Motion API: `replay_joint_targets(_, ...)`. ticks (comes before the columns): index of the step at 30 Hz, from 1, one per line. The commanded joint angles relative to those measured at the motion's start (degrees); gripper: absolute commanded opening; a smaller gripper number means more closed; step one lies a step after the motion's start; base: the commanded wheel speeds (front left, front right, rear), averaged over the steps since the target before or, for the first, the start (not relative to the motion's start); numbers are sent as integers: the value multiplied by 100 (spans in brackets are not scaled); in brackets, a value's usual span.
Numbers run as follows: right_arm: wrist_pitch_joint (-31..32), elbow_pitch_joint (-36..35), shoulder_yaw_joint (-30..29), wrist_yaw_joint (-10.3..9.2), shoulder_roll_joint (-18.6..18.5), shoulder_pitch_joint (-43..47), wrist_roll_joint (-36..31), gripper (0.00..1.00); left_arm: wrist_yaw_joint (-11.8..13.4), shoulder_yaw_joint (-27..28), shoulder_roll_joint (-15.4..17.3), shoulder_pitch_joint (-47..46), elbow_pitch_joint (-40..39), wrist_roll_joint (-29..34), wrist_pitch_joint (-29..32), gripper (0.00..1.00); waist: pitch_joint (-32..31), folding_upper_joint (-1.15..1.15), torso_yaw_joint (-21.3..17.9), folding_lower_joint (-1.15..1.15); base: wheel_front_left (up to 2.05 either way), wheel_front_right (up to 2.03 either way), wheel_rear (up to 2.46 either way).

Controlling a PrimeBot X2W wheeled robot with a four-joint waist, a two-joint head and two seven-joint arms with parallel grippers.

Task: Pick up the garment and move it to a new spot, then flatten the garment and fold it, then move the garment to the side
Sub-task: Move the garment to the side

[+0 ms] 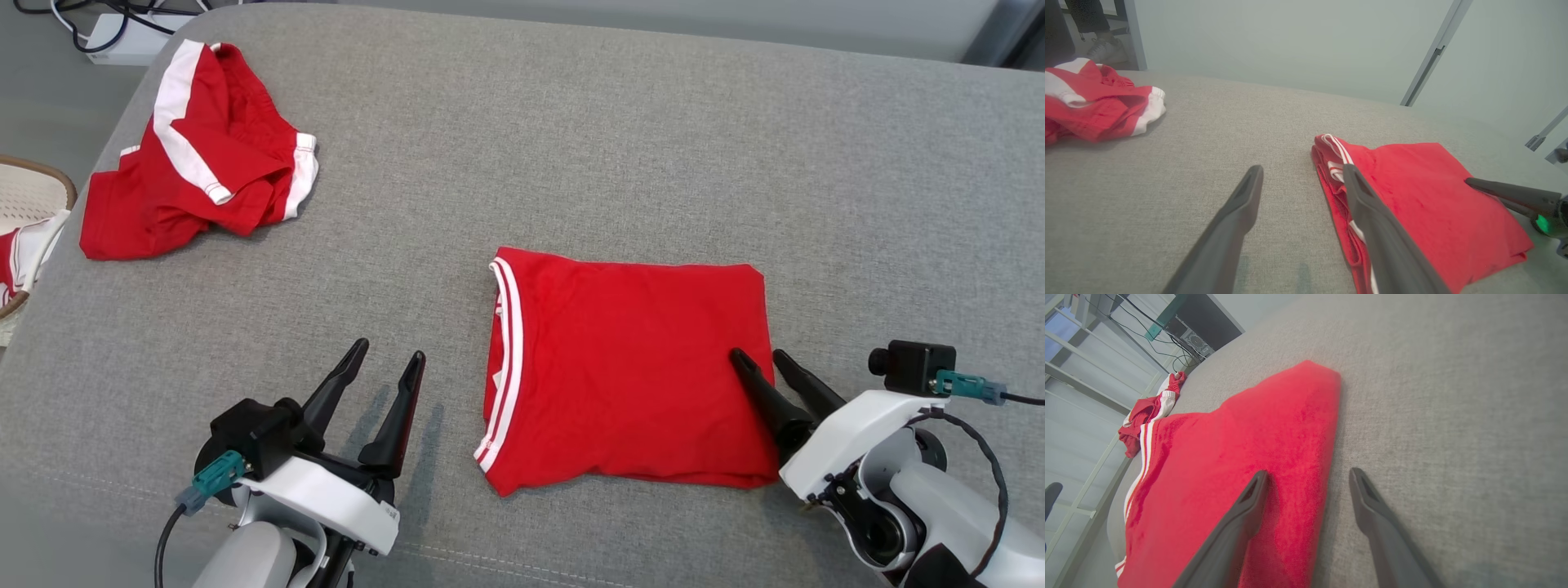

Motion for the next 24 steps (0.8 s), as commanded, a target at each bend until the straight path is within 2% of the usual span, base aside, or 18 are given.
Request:
replay_joint_targets(1, 88, -39, 136, 1, 45, 118, 60, 100, -40, 191, 80, -211, -140, 4, -34, 100, 19, 0, 17, 0, 0, 0, 0)
replay_joint_targets(3, 172, -79, 243, 1, 83, 81, 58, 100, -40, 196, 70, -217, -145, 2, -34, 100, 34, 0, 29, 0, 0, 0, 0)
replay_joint_targets(4, 227, -109, 298, 1, 100, 69, 71, 93, -40, 203, 65, -220, -146, 2, -34, 100, 37, 0, 32, 0, 0, 0, 0)
replay_joint_targets(6, 331, -170, 392, 1, 126, 52, 108, 49, -40, 210, 54, -226, -150, 7, -34, 100, 34, 0, 37, 0, 0, 0, 0)
replay_joint_targets(7, 389, -202, 445, 1, 121, 48, 121, 40, -40, 210, 49, -230, -151, 8, -34, 100, 31, 0, 39, 0, 0, 0, 0)
replay_joint_targets(8, 423, -227, 488, 1, 106, 45, 124, 9, -40, 211, 42, -232, -155, 8, -34, 100, 25, 0, 39, 0, 0, 0, 0)
replay_joint_targets(9, 451, -253, 517, 1, 93, 49, 146, 9, -40, 212, 37, -232, -159, 10, -34, 100, 19, 0, 37, 0, 0, 0, 0)
replay_joint_targets(10, 475, -273, 545, 1, 69, 48, 157, 0, -40, 215, 32, -230, -162, 12, -34, 100, 12, 0, 32, 0, 0, 0, 0)
replay_joint_targets(18, 324, -214, 475, 1, -196, -54, 156, 0, -40, 232, 33, -197, -176, 43, -34, 100, -93, 0, -133, 0, 0, 0, 0)
replay_joint_targets(24, 295, -190, 472, 1, -241, -50, 175, 0, -40, 141, 59, -234, -232, 89, -34, 100, -250, 0, -467, 0, 0, 0, 0)
